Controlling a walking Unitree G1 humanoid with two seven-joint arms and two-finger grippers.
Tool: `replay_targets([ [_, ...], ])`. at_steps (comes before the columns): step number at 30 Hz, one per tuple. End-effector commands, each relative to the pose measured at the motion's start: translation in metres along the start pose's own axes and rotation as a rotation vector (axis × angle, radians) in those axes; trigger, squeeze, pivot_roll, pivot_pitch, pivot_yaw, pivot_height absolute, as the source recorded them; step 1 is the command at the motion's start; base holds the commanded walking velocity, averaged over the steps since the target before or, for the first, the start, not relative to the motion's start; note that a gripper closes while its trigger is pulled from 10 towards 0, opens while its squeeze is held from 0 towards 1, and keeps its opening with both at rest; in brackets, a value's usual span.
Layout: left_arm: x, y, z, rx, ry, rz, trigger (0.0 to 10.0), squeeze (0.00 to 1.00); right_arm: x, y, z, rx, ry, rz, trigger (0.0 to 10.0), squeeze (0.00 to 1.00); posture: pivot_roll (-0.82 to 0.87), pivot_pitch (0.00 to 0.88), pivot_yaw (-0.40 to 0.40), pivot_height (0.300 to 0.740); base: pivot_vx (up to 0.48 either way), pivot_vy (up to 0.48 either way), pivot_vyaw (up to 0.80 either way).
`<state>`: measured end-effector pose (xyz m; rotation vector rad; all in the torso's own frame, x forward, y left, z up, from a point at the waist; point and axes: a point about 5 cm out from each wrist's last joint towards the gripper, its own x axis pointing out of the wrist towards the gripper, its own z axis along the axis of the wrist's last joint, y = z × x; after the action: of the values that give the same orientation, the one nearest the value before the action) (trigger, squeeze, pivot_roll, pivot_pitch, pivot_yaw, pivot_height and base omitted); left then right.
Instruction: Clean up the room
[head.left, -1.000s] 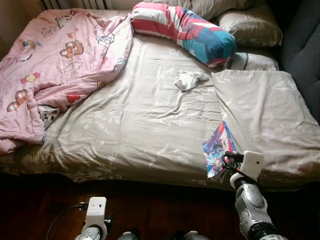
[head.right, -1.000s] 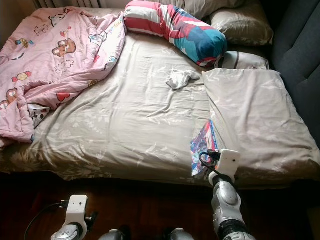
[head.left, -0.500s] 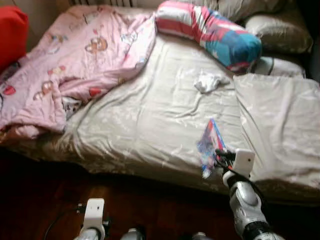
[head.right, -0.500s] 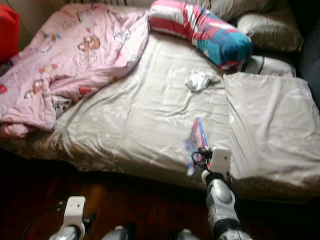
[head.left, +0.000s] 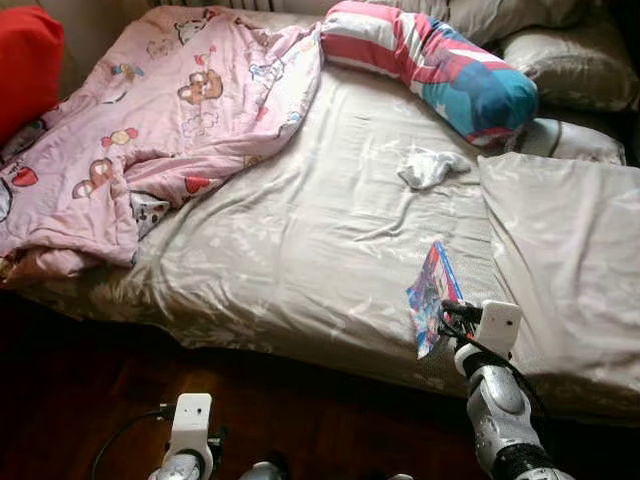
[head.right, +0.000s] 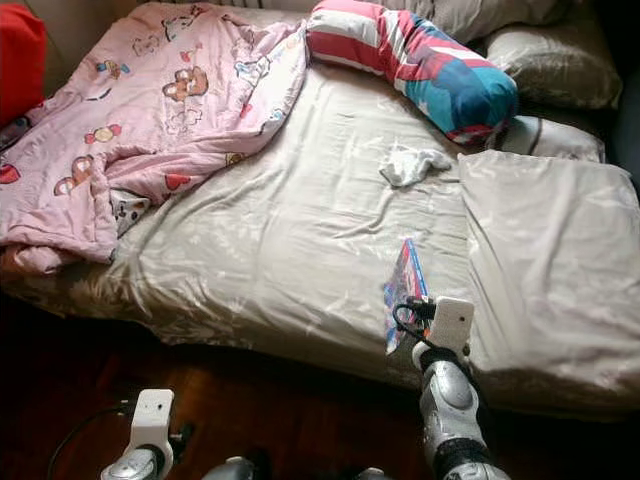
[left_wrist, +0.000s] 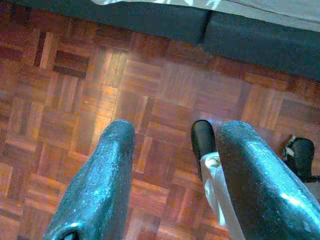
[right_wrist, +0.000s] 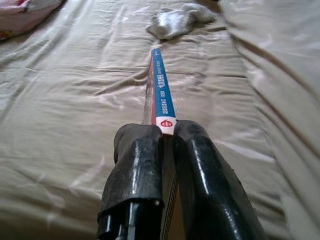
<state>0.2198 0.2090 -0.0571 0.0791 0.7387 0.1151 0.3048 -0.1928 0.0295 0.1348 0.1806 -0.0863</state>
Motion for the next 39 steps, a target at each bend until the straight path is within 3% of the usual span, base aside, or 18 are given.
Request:
replay_targets([
  [1, -0.003, 0.003, -0.013, -0.012, 0.046, 0.008, 10.0, 0.0, 0.001, 0.0, 0.004, 0.008, -0.029, -0.004, 10.0, 0.0, -0.04, 0.211, 0.018, 0.74, 0.304, 0.0, 0.0],
  [8, -0.003, 0.003, -0.013, -0.012, 0.044, 0.009, 10.0, 0.0, 0.001, -0.001, 0.004, 0.022, -0.025, -0.016, 10.0, 0.0, -0.04, 0.211, 0.018, 0.74, 0.313, 0.0, 0.0],
  [17, -0.003, 0.003, -0.013, -0.012, 0.044, 0.011, 10.0, 0.0, 0.001, -0.001, 0.005, 0.022, -0.028, -0.014, 10.0, 0.0, -0.04, 0.213, 0.018, 0.74, 0.31, 0.0, -0.51],
  [39, -0.003, 0.003, -0.01, -0.016, 0.033, 0.007, 10.0, 0.0, -0.002, 0.009, -0.005, 0.008, 0.013, 0.062, 10.0, 0.0, -0.04, 0.216, 0.019, 0.74, 0.0, 0.0, 0.0],
])
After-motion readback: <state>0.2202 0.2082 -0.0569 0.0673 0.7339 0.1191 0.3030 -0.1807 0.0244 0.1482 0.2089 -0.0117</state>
